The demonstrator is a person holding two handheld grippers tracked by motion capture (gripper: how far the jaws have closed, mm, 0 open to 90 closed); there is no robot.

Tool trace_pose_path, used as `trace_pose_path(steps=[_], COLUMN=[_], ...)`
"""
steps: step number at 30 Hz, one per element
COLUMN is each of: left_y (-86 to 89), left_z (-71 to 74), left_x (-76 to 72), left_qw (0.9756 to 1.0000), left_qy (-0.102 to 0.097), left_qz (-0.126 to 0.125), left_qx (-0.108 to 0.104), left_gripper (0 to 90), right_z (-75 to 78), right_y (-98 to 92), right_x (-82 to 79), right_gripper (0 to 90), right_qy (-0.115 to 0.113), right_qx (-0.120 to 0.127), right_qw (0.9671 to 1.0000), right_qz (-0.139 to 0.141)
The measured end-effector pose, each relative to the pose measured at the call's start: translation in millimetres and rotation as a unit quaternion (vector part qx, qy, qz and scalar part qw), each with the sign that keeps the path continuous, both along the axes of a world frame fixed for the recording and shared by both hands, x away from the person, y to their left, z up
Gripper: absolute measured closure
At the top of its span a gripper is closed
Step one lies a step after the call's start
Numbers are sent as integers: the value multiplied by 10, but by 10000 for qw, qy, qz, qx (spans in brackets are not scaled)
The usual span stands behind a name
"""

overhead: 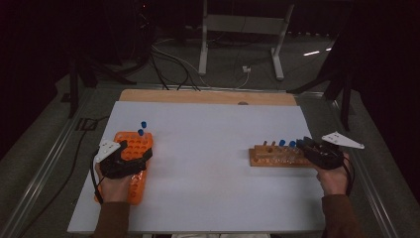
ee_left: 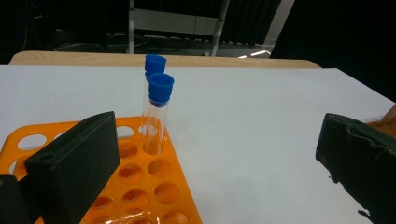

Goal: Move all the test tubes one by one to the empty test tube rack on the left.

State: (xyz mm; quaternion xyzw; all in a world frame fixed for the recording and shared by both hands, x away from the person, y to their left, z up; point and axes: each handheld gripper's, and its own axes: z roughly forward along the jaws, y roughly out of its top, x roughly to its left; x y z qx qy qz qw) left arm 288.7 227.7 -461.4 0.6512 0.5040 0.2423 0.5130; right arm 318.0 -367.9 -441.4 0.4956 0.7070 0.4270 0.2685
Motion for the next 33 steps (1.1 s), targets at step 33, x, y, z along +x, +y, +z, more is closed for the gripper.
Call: trace_pose_path(steps=[33], left_y=[-2], left_z=[-18], left_x=[6], left_qw=[10000], left_qy=[34], left_qz=[15], left_qx=[38], left_gripper=[8], right_z=[-170], right_y=[47], right_x=[-89], right_gripper=[769], right_qy=[-133], right_qx=[44], right_qw=[9999], right_qz=[-45])
